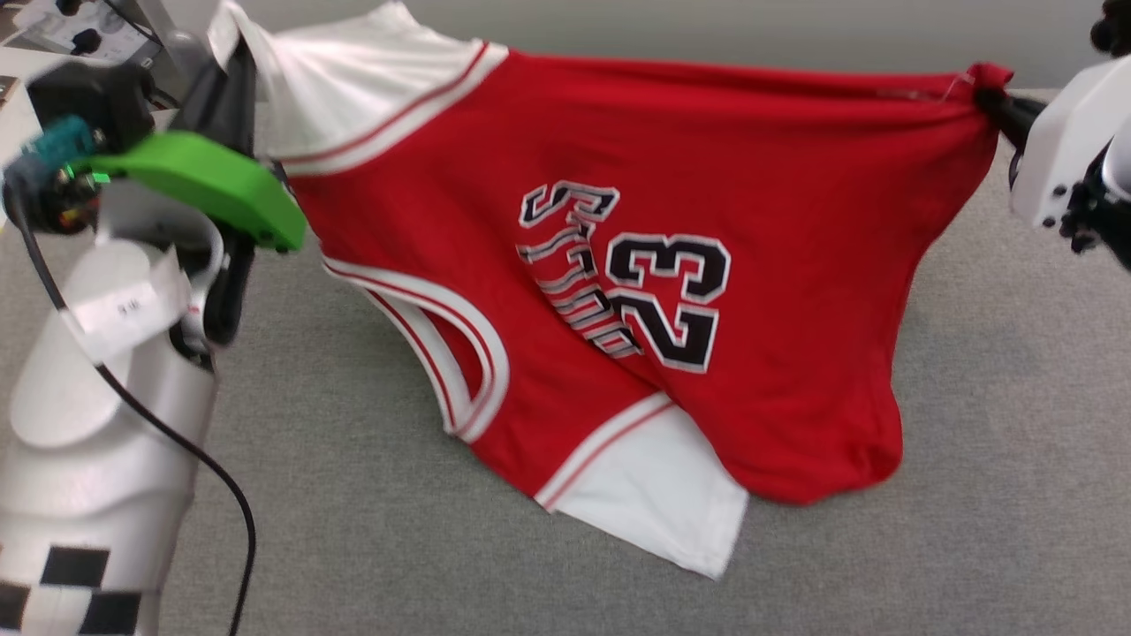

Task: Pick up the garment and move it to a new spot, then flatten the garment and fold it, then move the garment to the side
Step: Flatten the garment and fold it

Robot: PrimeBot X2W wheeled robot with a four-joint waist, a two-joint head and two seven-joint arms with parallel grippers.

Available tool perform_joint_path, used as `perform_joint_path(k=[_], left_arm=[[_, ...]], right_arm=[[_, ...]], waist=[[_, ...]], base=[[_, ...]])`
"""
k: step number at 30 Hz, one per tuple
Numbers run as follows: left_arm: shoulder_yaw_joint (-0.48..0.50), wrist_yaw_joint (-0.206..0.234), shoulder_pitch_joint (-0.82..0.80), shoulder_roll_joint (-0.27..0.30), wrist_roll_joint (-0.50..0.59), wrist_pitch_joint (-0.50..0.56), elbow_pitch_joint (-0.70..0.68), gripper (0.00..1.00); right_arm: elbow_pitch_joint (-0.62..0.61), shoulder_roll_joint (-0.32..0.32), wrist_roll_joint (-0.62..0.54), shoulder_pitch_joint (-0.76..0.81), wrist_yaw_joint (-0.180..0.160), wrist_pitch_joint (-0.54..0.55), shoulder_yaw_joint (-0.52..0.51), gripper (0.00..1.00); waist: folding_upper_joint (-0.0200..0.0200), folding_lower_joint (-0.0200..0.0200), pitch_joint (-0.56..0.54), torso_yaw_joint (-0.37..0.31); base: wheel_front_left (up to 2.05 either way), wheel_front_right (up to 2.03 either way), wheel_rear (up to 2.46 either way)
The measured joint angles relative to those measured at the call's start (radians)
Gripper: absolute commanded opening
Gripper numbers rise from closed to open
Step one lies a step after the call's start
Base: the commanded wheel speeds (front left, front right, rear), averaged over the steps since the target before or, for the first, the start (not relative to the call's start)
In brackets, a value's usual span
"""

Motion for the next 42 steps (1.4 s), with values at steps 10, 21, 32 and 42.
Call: perform_joint_path(k=[10, 21, 32, 42], left_arm=[[-0.001, -0.031, -0.465, 0.022, 0.048, -0.015, 0.271, 0.00], [-0.015, -0.034, -0.808, 0.055, 0.110, -0.056, 0.400, 0.00], [-0.011, -0.058, -0.879, 0.016, 0.090, -0.123, 0.538, 0.00], [0.012, -0.122, -0.657, -0.006, -0.001, -0.168, 0.624, 0.00]], right_arm=[[0.122, 0.082, -0.165, -0.320, 0.001, -0.174, -0.118, 0.00], [0.247, 0.121, -0.291, -0.632, 0.009, -0.349, -0.201, 0.00], [0.354, 0.149, -0.301, -0.696, 0.008, -0.427, -0.169, 0.00], [0.359, 0.152, -0.190, -0.492, 0.008, -0.431, -0.009, 0.00]], waist=[[0.0000, 0.0000, 0.086, -0.033], [0.0000, -0.0001, 0.237, -0.046], [0.0000, 0.0000, 0.403, -0.043], [0.0000, 0.0000, 0.412, -0.024]], base=[[0.00, 0.00, 0.00], [0.00, 0.00, 0.00], [0.00, 0.00, 0.00], [0.00, 0.00, 0.00]])
